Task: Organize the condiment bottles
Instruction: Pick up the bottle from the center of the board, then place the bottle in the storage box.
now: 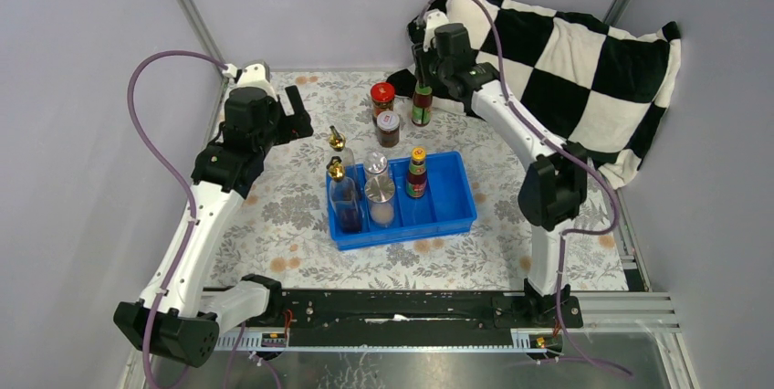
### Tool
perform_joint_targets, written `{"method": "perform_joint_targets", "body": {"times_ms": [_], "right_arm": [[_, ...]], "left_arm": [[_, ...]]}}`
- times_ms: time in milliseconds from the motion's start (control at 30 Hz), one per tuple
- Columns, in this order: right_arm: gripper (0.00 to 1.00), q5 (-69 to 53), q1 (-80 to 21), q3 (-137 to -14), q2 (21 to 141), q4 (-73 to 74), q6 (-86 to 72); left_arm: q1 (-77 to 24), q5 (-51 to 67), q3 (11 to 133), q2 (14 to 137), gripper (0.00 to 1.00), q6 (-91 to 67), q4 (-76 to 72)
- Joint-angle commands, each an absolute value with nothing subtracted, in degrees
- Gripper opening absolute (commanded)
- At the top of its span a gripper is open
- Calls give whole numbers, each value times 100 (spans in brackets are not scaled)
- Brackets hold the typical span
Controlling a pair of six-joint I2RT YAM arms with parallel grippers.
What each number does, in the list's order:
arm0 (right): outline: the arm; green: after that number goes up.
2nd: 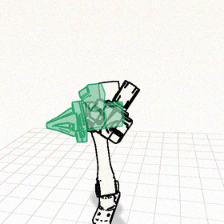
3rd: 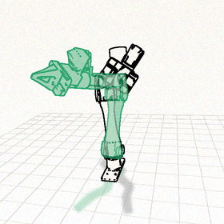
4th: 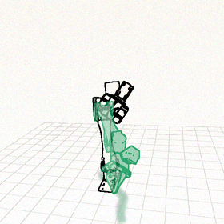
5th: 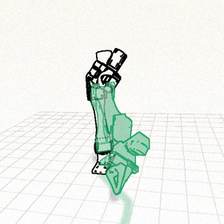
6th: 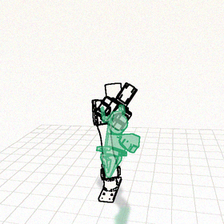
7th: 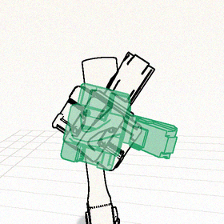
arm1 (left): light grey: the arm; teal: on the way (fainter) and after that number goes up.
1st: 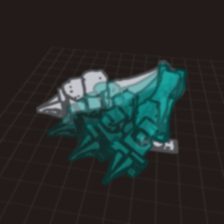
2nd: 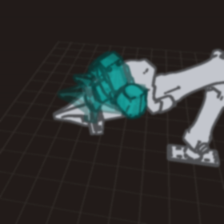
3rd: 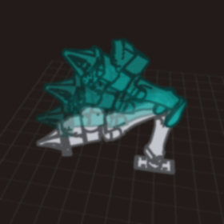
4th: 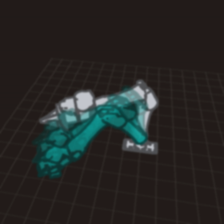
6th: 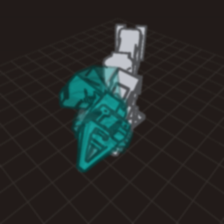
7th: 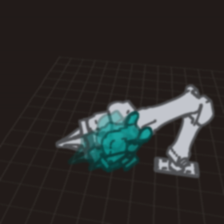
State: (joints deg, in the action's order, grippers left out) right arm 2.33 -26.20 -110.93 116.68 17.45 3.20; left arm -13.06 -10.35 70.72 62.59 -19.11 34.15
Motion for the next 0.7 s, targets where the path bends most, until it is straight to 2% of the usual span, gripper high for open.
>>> {"method": "perform_joint_targets", "body": {"times_ms": [0, 367, 667], "right_arm": [[21, 290, -2606, -11062, 10381, 1121, 405], [21, -326, -2735, -10244, 8922, 1883, 301], [22, -738, -3071, -9337, 8171, 2070, 237]], "left_arm": [[-1261, -958, 6984, 6169, 99, -1889, 3297], [-1266, -897, 7010, 6104, 99, -1971, 3378], [-1270, -839, 7065, 5983, 99, -2047, 3490]]}}
